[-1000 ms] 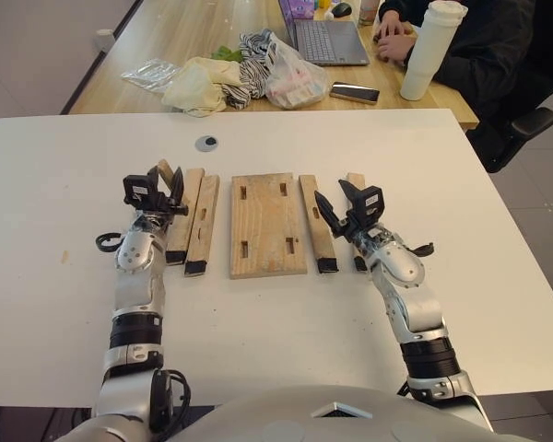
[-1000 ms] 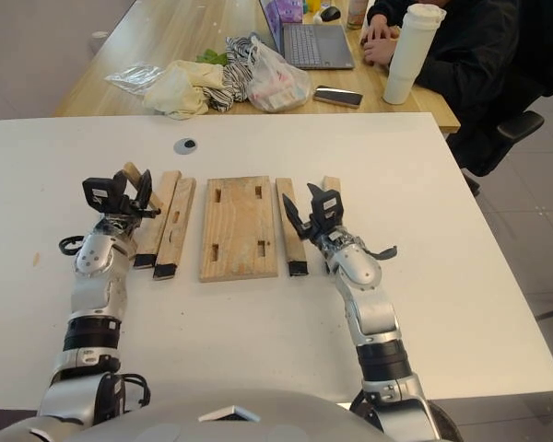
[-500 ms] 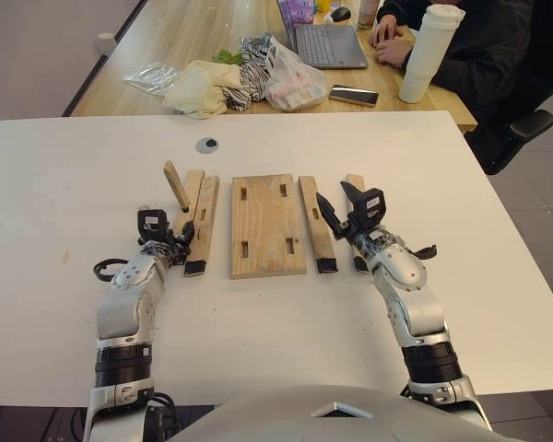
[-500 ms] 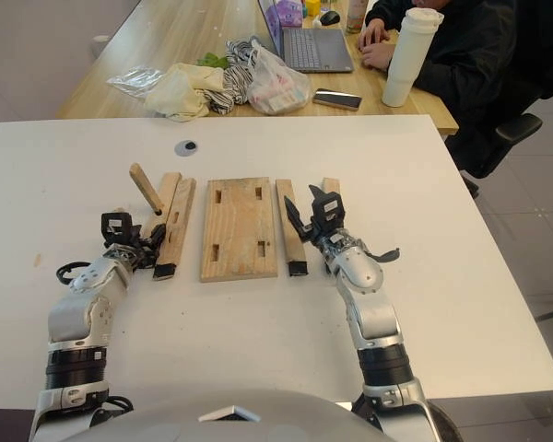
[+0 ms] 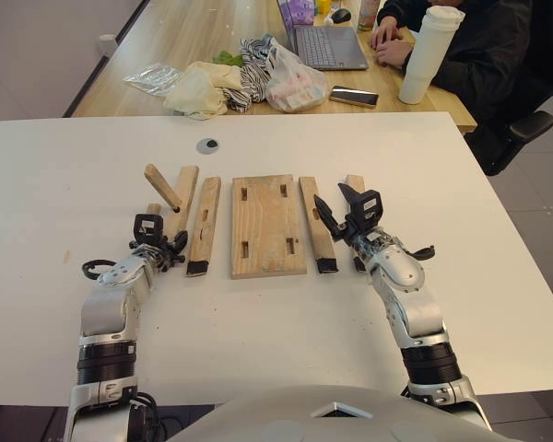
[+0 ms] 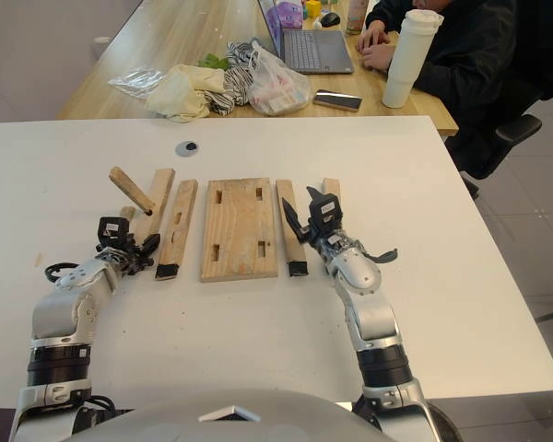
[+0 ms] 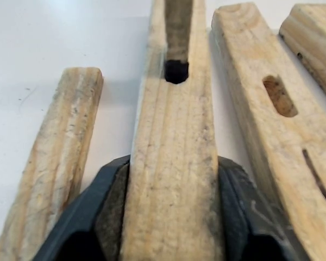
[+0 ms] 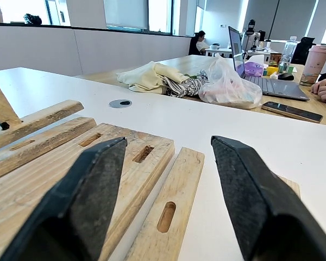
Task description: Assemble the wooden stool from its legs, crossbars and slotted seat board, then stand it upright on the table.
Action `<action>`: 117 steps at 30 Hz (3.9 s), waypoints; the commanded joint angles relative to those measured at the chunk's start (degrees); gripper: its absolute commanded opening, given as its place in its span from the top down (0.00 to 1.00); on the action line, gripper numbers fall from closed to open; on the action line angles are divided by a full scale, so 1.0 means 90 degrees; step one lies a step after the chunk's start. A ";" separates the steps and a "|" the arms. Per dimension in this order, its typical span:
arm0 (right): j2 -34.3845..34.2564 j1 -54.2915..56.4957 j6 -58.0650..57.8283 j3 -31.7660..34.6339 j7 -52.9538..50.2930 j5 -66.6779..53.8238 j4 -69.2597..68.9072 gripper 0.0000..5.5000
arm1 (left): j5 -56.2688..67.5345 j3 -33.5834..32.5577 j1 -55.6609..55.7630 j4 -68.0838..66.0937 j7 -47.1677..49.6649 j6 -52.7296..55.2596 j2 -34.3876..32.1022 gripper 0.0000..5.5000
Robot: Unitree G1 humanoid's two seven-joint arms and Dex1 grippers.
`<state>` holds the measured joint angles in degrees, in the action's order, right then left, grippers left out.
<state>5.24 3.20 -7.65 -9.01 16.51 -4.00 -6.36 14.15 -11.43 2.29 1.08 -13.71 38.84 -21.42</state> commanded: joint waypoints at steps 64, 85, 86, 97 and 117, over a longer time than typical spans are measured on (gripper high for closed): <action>0.0371 0.2373 -0.2954 0.1233 0.3674 -0.3837 0.1962 0.63 | 0.3191 -0.1414 0.2452 -0.4472 -0.4907 -0.0370 -0.0140 0.36; 0.1542 0.1887 -0.1037 0.0263 0.5186 -0.2340 0.2086 0.63 | 0.3595 -0.1689 0.2604 -0.3539 -0.4133 -0.0162 -0.0013 0.36; 0.1663 0.1838 -0.1019 0.0185 0.5258 -0.2291 0.1992 0.63 | 0.3592 -0.1696 0.2623 -0.3565 -0.4122 -0.0183 -0.0031 0.36; 0.2642 0.2085 -0.1133 -0.0041 0.5965 -0.2190 0.1669 0.63 | 0.3671 -0.1740 0.2689 -0.3391 -0.4124 -0.0377 -0.0107 0.36; 0.2277 0.3264 -0.0498 -0.2701 0.6311 -0.0102 0.3606 0.63 | 0.3703 -0.1721 0.2141 -0.2679 -0.3684 -0.0520 0.0534 0.36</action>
<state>25.21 39.39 -9.25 -25.01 75.15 -16.37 20.50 47.48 -26.77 22.42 -24.14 -48.19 34.58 -16.87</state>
